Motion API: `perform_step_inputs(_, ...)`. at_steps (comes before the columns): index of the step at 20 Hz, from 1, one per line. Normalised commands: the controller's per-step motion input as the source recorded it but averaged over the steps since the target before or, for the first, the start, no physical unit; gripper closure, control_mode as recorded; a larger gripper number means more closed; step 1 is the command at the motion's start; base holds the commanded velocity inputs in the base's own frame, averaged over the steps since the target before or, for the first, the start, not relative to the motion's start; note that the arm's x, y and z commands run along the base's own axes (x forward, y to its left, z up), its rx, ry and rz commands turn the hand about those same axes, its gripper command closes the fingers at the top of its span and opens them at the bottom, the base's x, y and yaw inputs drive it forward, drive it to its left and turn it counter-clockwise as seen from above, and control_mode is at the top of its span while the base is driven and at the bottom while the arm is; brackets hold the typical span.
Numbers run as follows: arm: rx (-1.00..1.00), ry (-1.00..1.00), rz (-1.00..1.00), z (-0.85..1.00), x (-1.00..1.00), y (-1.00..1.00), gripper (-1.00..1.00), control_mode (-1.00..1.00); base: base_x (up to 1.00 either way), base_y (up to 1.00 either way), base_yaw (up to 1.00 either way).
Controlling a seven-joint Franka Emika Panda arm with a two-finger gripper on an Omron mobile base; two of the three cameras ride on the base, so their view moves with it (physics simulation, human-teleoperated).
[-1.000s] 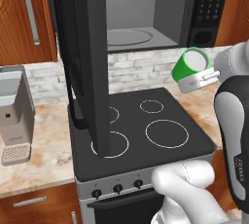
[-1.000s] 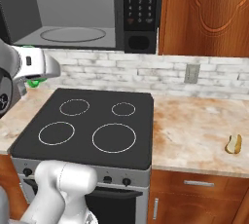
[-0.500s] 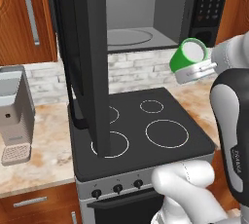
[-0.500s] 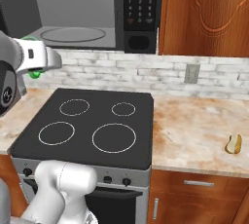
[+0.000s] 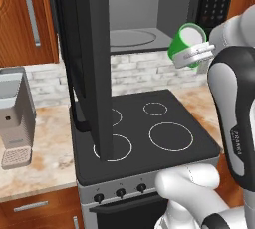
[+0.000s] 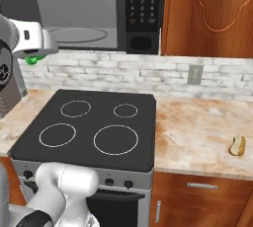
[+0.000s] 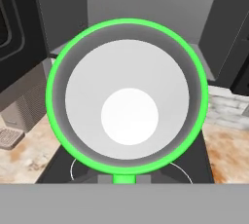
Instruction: Pick the mug from the counter and place it inside the microwave. Then close the microwave.
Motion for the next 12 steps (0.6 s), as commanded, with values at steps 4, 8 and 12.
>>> perform_step_inputs(4, 0.00, 0.09, 0.00, 0.24, 0.09, 0.01, 1.00, -1.00, 0.00, 0.00, 0.00)
perform_step_inputs(8, 0.00, 0.09, 0.00, 0.00, 0.27, 0.01, 1.00, -1.00, 0.00, 0.00, 0.00)
perform_step_inputs(12, 0.00, 0.00, 0.00, -0.32, 0.34, 0.08, 1.00, -1.00, 0.00, 0.00, 0.00)
